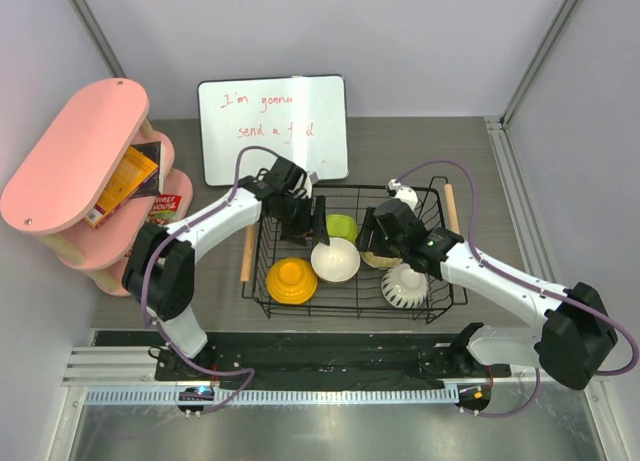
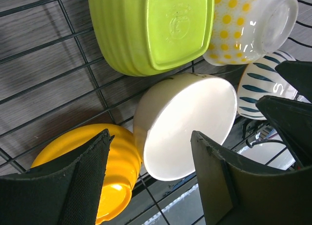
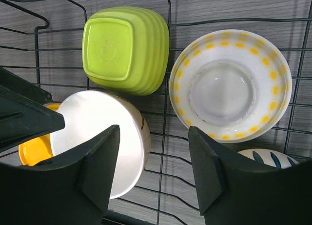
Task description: Unload the bowls from the dish rack
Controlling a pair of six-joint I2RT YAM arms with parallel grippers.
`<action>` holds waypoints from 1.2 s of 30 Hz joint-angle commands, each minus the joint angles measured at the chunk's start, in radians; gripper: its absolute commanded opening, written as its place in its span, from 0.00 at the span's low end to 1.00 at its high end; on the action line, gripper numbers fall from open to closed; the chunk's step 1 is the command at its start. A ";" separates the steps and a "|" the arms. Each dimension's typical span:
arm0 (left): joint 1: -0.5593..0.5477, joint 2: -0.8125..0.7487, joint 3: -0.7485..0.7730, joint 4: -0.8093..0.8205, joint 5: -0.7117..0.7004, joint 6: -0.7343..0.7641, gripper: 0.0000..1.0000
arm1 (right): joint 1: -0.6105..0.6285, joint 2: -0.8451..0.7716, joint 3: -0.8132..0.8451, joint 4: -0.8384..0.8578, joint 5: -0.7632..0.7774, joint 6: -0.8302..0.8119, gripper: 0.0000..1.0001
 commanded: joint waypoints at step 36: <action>0.006 -0.072 -0.127 -0.059 -0.133 0.079 0.72 | 0.003 0.008 -0.034 0.086 -0.021 -0.013 0.64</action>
